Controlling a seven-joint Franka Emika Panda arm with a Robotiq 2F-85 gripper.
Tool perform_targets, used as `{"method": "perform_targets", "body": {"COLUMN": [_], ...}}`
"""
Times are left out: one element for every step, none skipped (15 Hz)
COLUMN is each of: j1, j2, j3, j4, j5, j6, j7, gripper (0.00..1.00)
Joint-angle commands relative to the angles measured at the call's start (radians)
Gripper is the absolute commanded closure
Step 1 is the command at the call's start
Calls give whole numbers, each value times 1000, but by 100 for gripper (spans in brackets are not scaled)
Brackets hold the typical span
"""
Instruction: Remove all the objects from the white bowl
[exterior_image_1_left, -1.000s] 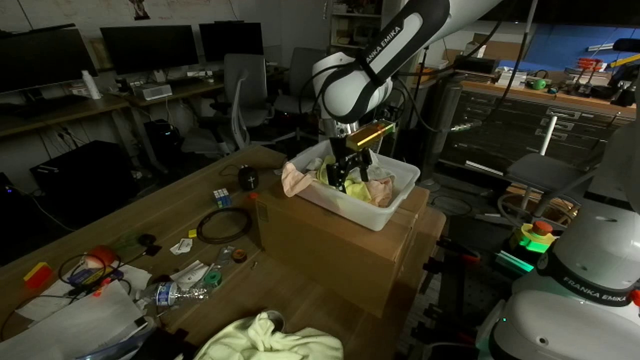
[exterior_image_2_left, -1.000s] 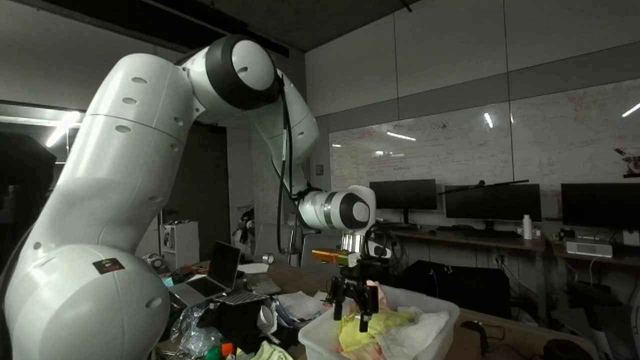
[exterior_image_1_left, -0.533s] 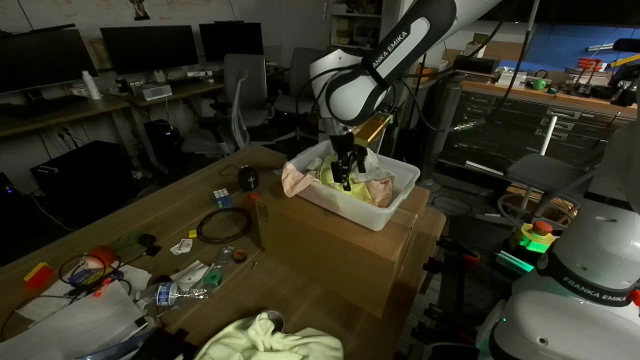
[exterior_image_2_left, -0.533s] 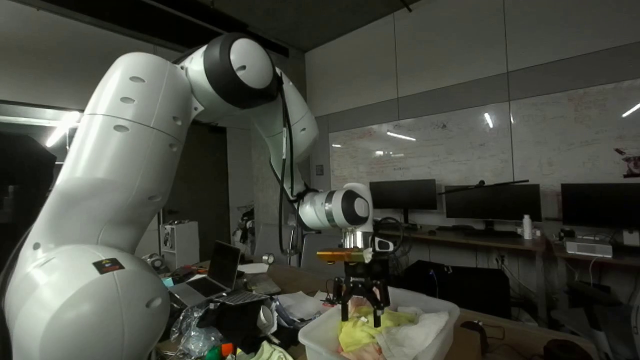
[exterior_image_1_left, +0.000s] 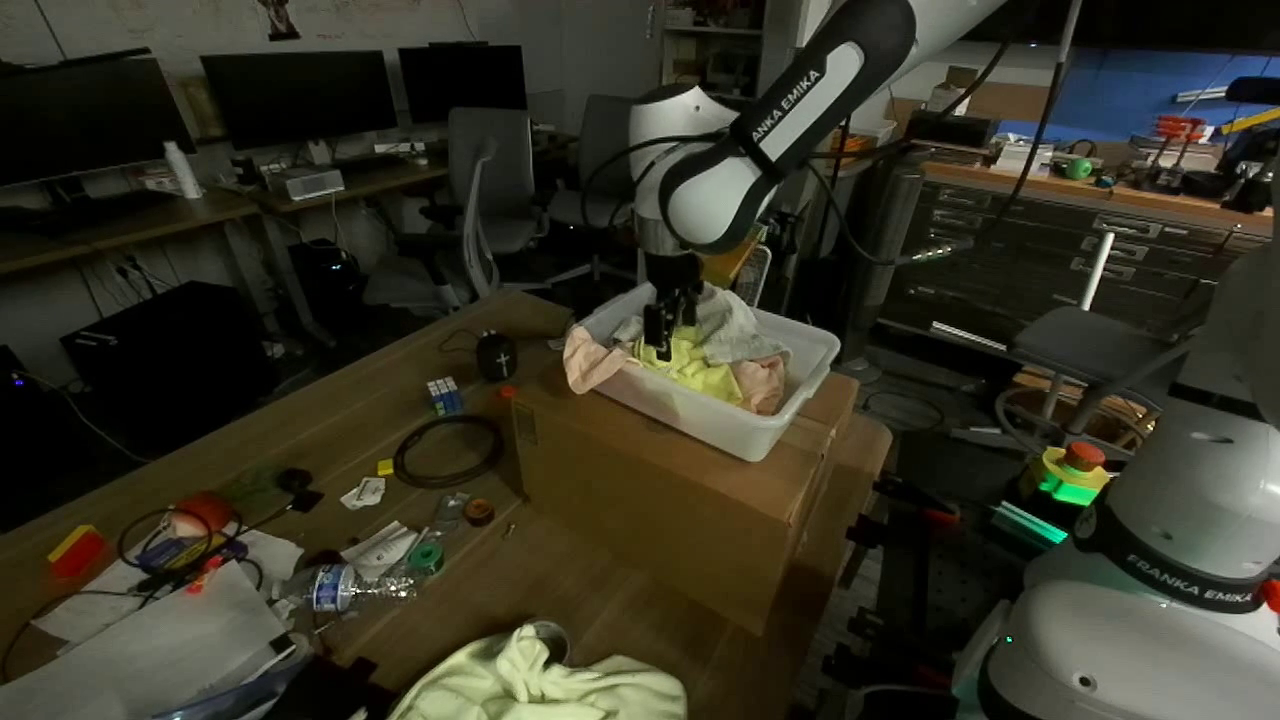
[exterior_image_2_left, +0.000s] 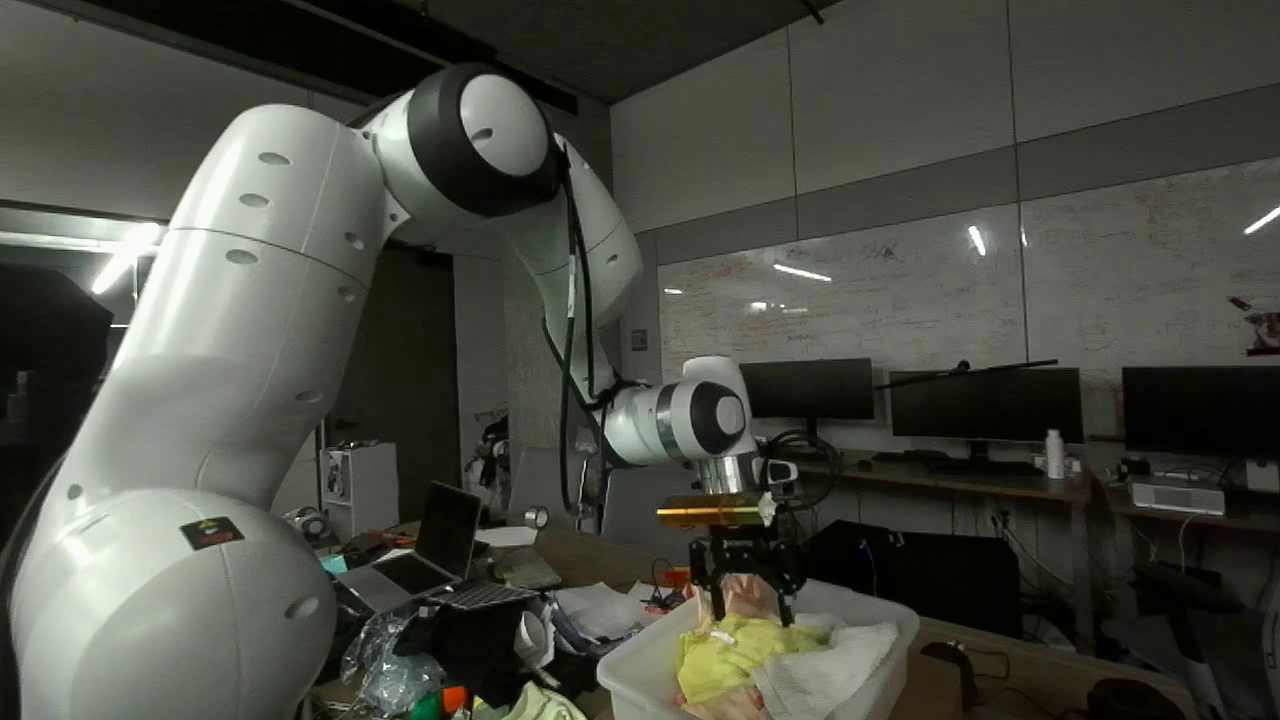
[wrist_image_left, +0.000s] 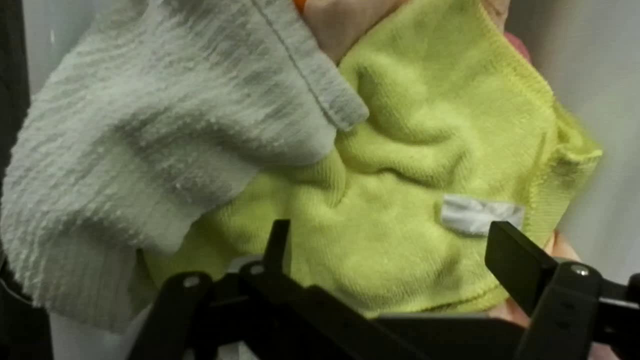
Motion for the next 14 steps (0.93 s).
{"method": "perform_targets", "body": {"j1": [-24,-29,-37,-42,-46,-51,-57,-66,-71,-78,-82,-84,-85,-85], "j2": [7,16,25,39,61,82,103,128,154,178,196,215,232,242], "j3": [-15,-19,-19,-20,-22,-22,-19,-13,-10,-5,-1,1,2,0], "j4": [-1,5,10,14,22,32,43,53,64,77,83,93,105,113], "j5": [-18,-21,-13,-11,-8,-2,6,16,22,33,38,39,43,42], "j6": [107,123,139,148,153,152,147,146,143,142,143,147,146,143], "j7": [-80,-92,-112,-125,-133,-138,-149,-169,-174,-185,-194,-202,-203,-202], "gripper": [0,0,0,0,0,0,0,0,0,0,0,0,0,0]}}
